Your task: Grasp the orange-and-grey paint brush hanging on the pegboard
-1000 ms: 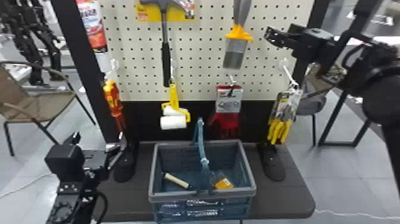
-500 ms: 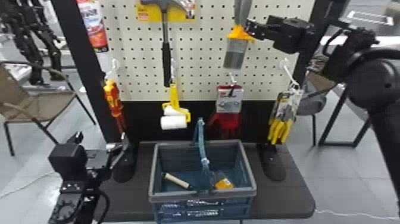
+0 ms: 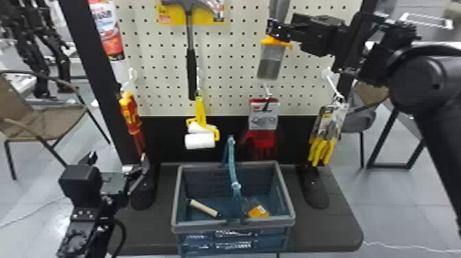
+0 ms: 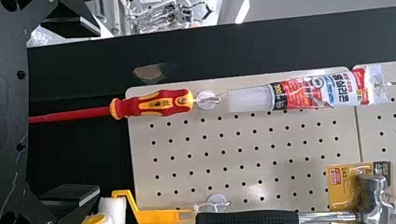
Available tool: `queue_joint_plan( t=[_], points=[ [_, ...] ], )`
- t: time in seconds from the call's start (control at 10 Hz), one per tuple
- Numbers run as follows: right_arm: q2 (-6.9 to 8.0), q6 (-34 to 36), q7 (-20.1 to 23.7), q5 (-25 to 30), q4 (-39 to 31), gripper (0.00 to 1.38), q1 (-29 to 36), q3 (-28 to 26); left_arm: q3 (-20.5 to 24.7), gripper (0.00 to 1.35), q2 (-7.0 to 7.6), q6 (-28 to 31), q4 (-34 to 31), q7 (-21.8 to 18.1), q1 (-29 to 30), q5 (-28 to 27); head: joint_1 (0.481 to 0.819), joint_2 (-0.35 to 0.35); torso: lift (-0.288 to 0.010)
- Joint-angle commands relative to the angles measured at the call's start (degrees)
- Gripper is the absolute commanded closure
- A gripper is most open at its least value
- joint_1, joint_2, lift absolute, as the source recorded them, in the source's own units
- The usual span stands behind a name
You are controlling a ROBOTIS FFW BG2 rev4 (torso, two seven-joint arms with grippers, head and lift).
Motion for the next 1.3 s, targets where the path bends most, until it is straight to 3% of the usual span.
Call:
queue_joint_plan(
  t=[0.0,0.3,0.6,0.7,0.8,1.0,1.2],
  points=[
    [-0.38,-0.3,0.0,-0.9,0.9,0.10,-1.4,1.8,-0.1,0.12,0.46,-0.1,0.1,0.2,-0.1,0.2,0.549,0.000,-0.100],
    [-1.61,-0.3,0.0,-3.6,2.6,0.10,-4.1,5.6,-0.3,0.12,0.90,0.1,0.1,0.3,0.0,0.3,0.549,0.000,-0.100],
    [-1.78,-1.9,0.1,-5.7,4.7,0.14,-5.2,7.5,-0.4,0.12,1.08,-0.1,0.4,0.4,-0.1,0.2,0.549,0.000,-0.100],
    [-1.87,-1.9,0.1,-5.6,5.0,0.42,-5.5,7.8,-0.5,0.12,1.25,-0.1,0.5,0.4,-0.2,0.2,0.549,0.000,-0.100],
    [-2.14,-2.2,0.1,-5.7,5.5,0.84,-6.0,8.2,-0.5,0.12,1.25,-0.2,0.5,0.4,-0.2,0.3,0.549,0.000,-0.100],
    [-2.49,-2.2,0.1,-5.6,5.6,1.15,-6.4,8.8,-0.5,0.12,1.25,-0.2,0.5,0.4,0.0,0.4,0.549,0.000,-0.100],
    [-3.01,-2.5,0.1,-5.2,5.5,1.17,-6.7,9.3,-0.4,0.12,1.25,-0.3,0.5,0.4,0.0,0.5,0.549,0.000,-0.100]
  ],
)
